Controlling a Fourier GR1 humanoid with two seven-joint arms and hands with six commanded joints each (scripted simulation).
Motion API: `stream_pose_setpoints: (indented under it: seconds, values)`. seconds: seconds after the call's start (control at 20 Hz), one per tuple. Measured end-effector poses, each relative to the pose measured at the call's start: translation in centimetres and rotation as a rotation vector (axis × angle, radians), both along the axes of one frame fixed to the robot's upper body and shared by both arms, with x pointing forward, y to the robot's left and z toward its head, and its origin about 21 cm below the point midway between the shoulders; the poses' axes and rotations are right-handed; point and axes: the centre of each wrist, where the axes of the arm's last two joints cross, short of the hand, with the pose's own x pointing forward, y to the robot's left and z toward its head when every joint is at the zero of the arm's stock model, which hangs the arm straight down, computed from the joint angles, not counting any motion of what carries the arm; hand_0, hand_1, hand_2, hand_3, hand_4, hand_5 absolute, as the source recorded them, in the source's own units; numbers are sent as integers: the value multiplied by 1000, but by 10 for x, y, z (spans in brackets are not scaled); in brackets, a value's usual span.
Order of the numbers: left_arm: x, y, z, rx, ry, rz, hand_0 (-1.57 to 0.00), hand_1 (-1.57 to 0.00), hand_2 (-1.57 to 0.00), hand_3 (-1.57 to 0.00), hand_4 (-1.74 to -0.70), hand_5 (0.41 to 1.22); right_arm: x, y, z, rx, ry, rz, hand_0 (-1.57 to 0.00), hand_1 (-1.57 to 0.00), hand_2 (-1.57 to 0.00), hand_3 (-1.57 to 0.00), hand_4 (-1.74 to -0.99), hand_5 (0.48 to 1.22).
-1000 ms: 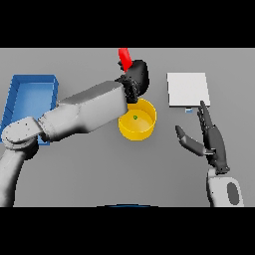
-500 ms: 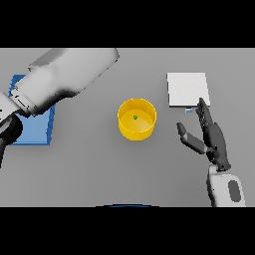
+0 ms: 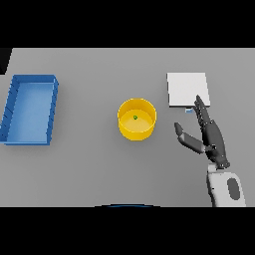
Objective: Pick up the red beaker and tilt it to pour out 1 green nut into yellow bowl. Pick up the yellow bowl and place it on the metallic measuring scale.
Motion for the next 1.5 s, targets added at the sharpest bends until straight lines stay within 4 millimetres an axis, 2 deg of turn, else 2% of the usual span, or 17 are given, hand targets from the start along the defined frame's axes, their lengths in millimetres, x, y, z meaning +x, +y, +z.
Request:
stream_pose_setpoints:
  seconds: [0.1, 0.15, 0.25, 0.45, 0.5, 0.55, 0.6, 0.7, 0.75, 0.85, 1.05, 1.15, 1.25, 1.3, 1.4, 1.45, 1.5]
  values:
    - [2, 29, -13, -149, -17, 53, -1571, -1564, -1564, -1437, -1719, 1220, 0, 0, -4, -18, 14, 4, 1, 1, 1, 1, -1298, 651]
    - [2, 42, -19, -222, -26, 105, -1571, -1566, -1565, -1398, -1724, 1220, 1, -2, -2, -18, 4, 1, 1, 1, 1, 1, -1294, 649]
    - [1, 69, -41, -308, -33, 199, -1571, -1568, -1567, -1406, -1730, 1221, 3, 1, -4, -13, 16, 5, 1, 1, 1, 1, -1276, 651]
    - [-3, 105, -94, -456, 10, 365, -1571, -1570, -1569, -1503, -1736, 1221, 0, 7, -3, 4, 16, 21, 1, 1, 1, 1, -1285, 663]
    - [-5, 112, -110, -502, 27, 398, -1571, -1570, -1570, -1437, -1737, 1221, 0, 5, -4, -6, 21, 14, 1, 1, 1, 1, -1293, 667]
    - [-8, 117, -125, -547, 37, 421, -1571, -1570, -1570, -1464, -1738, 1221, 1, 3, -3, -14, 17, 6, 1, 1, 1, 1, -1302, 671]
    - [-10, 120, -138, -575, 50, 461, -1571, -1570, -1570, -1418, -1739, 1221, 2, 3, -4, -11, 26, 5, 1, 1, 1, 1, -1307, 677]
    - [-20, 134, -162, -657, 63, 494, -1571, -1571, -1571, -1473, -1739, 1221, 0, 4, -7, -6, 18, 18, 1, 1, 1, 1, -1306, 688]
    - [-24, 138, -175, -690, 67, 527, -1571, -1571, -1571, -1493, -1740, 1221, -3, 4, -9, -11, 10, 23, 1, 1, 1, 1, -1302, 693]
    - [-34, 146, -187, -716, 60, 583, -1571, -1571, -1571, -1521, -1740, 1221, -2, 2, -7, -14, 12, 18, 1, 1, 1, 1, -1304, 707]
    - [-55, 146, -209, -735, 33, 589, -1571, -1571, -1571, -1386, -1740, 1221, -3, 0, -8, -31, 0, 29, 1, 1, 1, 1, -1315, 722]
    - [-65, 142, -213, -742, 25, 590, -1571, -1571, -1571, -1340, -1738, 1221, 0, 3, -5, -44, 11, 20, 1, 1, 1, 1, -1327, 724]
    - [-75, 138, -218, -765, 26, 598, -1571, -1571, -1571, -1319, -1737, 1146, -1, 0, -9, -38, 20, 10, 1, 1, 1, 1, -1335, 725]
    - [-79, 141, -220, -767, 13, 607, -1571, -1571, -1571, -1369, -1682, 1106, 1, 3, -8, -36, 20, 16, 1, 1, 1, 1, -1336, 727]
    - [-88, 141, -226, -788, 26, 599, -1571, -1571, -1571, -1442, -1588, 962, -1, -1, -7, -41, 6, 17, 1, 1, 1, 1, -1326, 728]
    - [-92, 138, -229, -790, 39, 591, -1571, -1571, -1571, -1273, -1502, 896, 0, -1, -6, -41, 8, 19, 1, 1, 1, 1, -1326, 730]
    - [-96, 134, -233, -800, 52, 581, -1571, -1571, -1571, -1085, -1368, 847, 1, 2, -7, -40, 15, 18, 1, 1, 1, 1, -1326, 731]
